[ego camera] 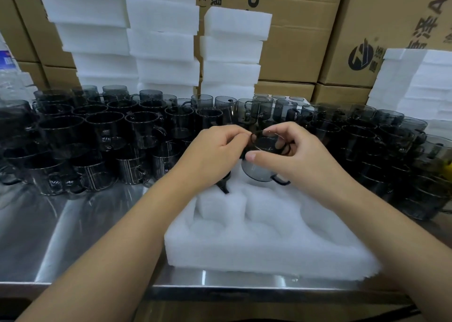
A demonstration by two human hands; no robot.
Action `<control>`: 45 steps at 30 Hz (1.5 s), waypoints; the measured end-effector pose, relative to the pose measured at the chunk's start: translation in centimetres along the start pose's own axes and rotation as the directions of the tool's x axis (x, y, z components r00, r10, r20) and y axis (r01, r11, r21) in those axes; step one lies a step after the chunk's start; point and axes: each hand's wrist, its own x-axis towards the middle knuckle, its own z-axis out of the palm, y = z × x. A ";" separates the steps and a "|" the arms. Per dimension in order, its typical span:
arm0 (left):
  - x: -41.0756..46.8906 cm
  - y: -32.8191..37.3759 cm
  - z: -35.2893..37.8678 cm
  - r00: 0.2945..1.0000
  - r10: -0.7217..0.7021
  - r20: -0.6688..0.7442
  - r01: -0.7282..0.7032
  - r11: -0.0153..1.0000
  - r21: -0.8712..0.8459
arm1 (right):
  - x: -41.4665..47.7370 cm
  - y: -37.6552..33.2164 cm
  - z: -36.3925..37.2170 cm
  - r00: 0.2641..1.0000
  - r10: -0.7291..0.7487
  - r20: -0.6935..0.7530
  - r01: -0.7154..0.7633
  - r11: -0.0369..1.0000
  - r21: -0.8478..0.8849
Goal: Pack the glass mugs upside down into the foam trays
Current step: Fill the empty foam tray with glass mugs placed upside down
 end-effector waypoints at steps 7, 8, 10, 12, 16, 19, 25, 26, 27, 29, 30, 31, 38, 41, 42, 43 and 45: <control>-0.1 0.3 -0.1 0.995 -0.071 0.072 0.071 0.997 0.001 | -0.5 -0.2 0.2 0.999 -0.005 0.048 0.009 0.995 -0.097; -0.1 0.3 -0.1 0.994 -0.075 0.079 0.075 0.997 0.009 | -0.5 -0.3 0.3 0.998 -0.007 0.054 0.014 0.994 -0.113; -0.1 0.2 -0.1 0.993 -0.072 0.097 0.069 0.997 0.039 | -0.6 -0.6 0.4 0.996 -0.012 0.085 0.025 0.988 -0.154; 0.0 0.2 -0.1 0.992 -0.071 0.101 0.065 0.996 0.062 | -0.7 -0.8 0.4 0.992 0.006 0.125 0.018 0.982 -0.186; 0.1 0.0 -0.1 0.992 -0.065 0.109 0.056 0.995 0.086 | -0.5 -0.8 0.1 0.983 0.083 0.165 -0.037 0.964 -0.265; 0.0 -0.2 -0.2 0.990 -0.056 0.130 0.050 0.997 0.051 | -0.4 -0.6 0.0 0.984 0.093 0.151 -0.054 0.968 -0.245; 0.0 -0.3 -0.2 0.987 -0.017 0.157 0.004 0.996 0.085 | 0.2 0.5 -0.5 0.992 0.130 -0.005 -0.128 0.967 -0.218; 0.0 -0.4 -0.2 0.985 -0.009 0.174 -0.007 0.996 0.090 | 0.4 0.7 -0.4 0.991 0.131 0.013 -0.122 0.951 -0.283; -0.1 -0.4 -0.3 0.982 -0.004 0.189 -0.015 0.995 0.097 | 0.4 0.8 -0.3 0.991 0.134 0.028 -0.117 0.934 -0.337; 0.0 -0.5 -0.3 0.978 -0.010 0.209 -0.012 0.995 0.104 | 0.5 0.9 -0.2 0.990 0.135 0.048 -0.104 0.905 -0.413; 0.0 -0.6 -0.3 0.975 -0.018 0.220 -0.004 0.995 0.098 | 0.5 0.9 -0.2 0.989 0.139 0.059 -0.099 0.893 -0.440; 0.1 -0.6 -0.3 0.973 -0.025 0.231 0.004 0.996 0.091 | 0.5 0.8 -0.3 0.987 0.144 0.069 -0.097 0.886 -0.453; 0.1 -0.5 -0.3 0.970 -0.023 0.241 0.007 0.998 0.064 | 0.4 0.4 -0.1 0.973 0.194 0.128 -0.115 0.881 -0.460; 0.2 -0.5 0.0 0.966 -0.023 0.256 0.008 0.998 0.062 | 0.4 0.2 0.1 0.971 0.188 0.149 -0.088 0.857 -0.508; 0.2 -0.5 0.0 0.964 -0.022 0.263 0.006 0.998 0.062 | 0.4 0.2 0.1 0.970 0.184 0.157 -0.073 0.842 -0.534; 0.2 -0.5 0.0 0.962 -0.024 0.272 0.007 0.998 0.065 | 0.3 0.2 0.1 0.969 0.181 0.168 -0.057 0.825 -0.562; 0.3 -0.4 0.0 0.954 -0.036 0.296 0.010 0.996 0.092 | 0.2 0.1 0.1 0.964 0.180 0.194 -0.024 0.791 -0.611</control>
